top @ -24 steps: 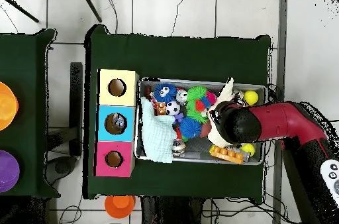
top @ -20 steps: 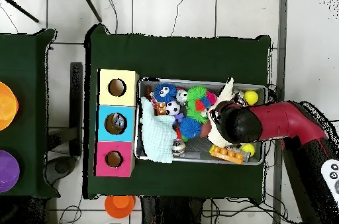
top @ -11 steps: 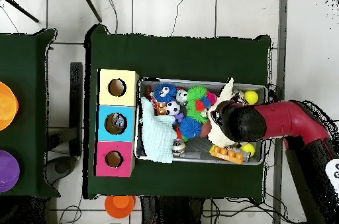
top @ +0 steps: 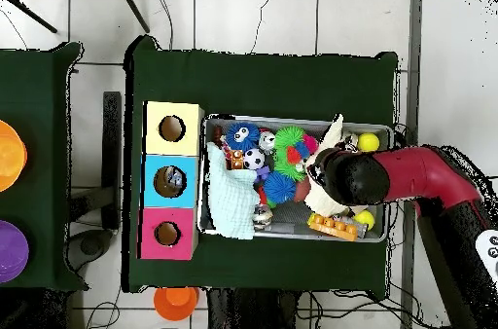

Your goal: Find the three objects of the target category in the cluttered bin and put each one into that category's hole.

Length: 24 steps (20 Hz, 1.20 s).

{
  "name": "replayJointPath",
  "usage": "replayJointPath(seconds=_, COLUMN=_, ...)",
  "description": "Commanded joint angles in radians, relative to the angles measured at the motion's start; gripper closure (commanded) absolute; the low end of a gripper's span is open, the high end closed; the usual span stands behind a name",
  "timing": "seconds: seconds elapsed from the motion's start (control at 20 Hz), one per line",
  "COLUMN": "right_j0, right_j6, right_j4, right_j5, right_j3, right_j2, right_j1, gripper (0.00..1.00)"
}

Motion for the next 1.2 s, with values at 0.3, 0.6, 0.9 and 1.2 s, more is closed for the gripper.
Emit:
replayJointPath(seconds=0.3, right_j0=0.015, right_j6=-0.284, right_j4=-0.026, right_j5=0.094, right_j3=-0.060, right_j2=0.028, right_j1=0.029, gripper=0.00)
replayJointPath(seconds=0.6, right_j0=0.001, right_j6=-0.274, right_j4=-0.019, right_j5=0.064, right_j3=-0.044, right_j2=0.039, right_j1=0.029, gripper=0.00)
replayJointPath(seconds=0.9, right_j0=0.027, right_j6=-0.278, right_j4=-0.076, right_j5=0.086, right_j3=-0.058, right_j2=-0.008, right_j1=0.040, gripper=0.00)
replayJointPath(seconds=1.2, right_j0=0.057, right_j6=-0.279, right_j4=-0.141, right_j5=0.111, right_j3=-0.096, right_j2=-0.051, right_j1=0.073, gripper=0.00)
